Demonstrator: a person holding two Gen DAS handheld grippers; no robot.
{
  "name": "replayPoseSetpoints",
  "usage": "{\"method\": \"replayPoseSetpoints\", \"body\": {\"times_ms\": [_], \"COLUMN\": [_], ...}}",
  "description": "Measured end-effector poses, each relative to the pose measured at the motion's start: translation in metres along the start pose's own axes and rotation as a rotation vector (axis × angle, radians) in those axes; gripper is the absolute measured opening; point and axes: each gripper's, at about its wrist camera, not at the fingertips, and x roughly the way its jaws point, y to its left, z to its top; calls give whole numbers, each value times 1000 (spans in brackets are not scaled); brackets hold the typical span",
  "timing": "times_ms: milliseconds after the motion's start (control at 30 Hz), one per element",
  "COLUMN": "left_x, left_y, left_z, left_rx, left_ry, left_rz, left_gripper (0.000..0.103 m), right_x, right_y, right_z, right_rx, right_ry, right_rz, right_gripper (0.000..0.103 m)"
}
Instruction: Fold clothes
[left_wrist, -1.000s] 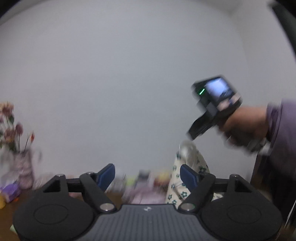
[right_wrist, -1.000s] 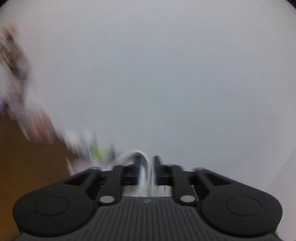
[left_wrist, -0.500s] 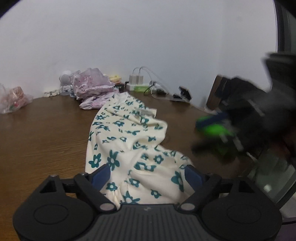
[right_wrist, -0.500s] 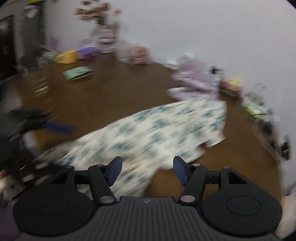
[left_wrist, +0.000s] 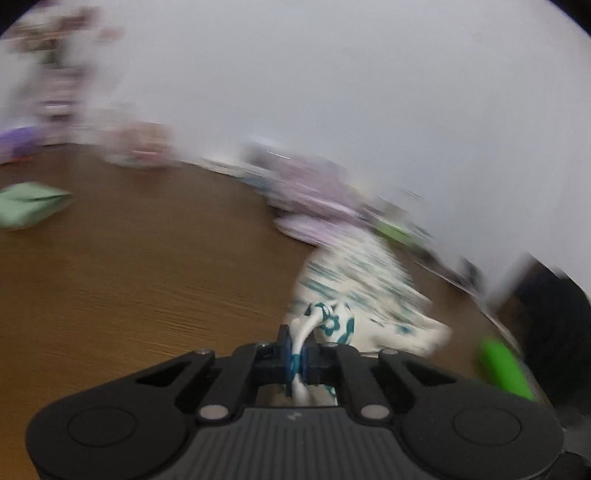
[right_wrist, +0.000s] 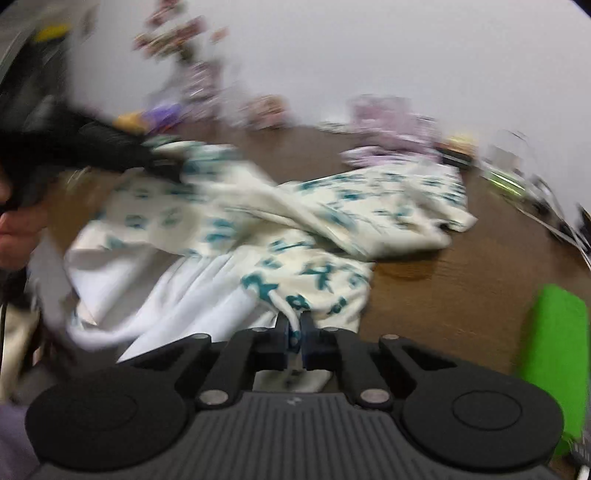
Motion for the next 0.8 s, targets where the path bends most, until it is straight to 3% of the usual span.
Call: {"method": "replayPoseSetpoints", "body": {"times_ms": [100, 133, 200, 267, 300, 333, 367, 433, 567, 800], "left_x": [-1, -5, -13, -21, -26, -30, -32, -23, 5, 13], "left_y": [29, 26, 19, 13, 9, 6, 3, -3, 7, 12], "left_z": [-5, -8, -15, -22, -26, -29, -32, -33, -27, -34], "left_rx": [-56, -24, 40, 104, 136, 168, 201, 271, 243, 185], "left_ry": [19, 13, 1, -12, -18, -24, -28, -15, 24, 70], "left_rz": [133, 127, 116, 105, 99, 93, 89, 103, 130, 35], "left_gripper": [7, 10, 28, 76, 84, 84, 84, 84, 84, 83], "right_x": [-12, -14, -18, -22, -24, -25, -25, -25, -16, -3], "right_y": [-26, -31, -32, -28, -25, -22, -20, -17, -20, -18], "right_z": [-3, -5, -9, -12, -13, -15, -16, -16, -14, -13], "right_rx": [124, 151, 153, 128, 109, 88, 66, 30, 35, 39], "right_ry": [-23, -21, -24, -34, -40, -46, -47, -42, -22, -6], "right_rz": [-49, -41, -50, -61, -64, -67, -74, -90, -86, -70], "right_gripper": [4, 4, 7, 29, 40, 54, 56, 57, 60, 60]}}
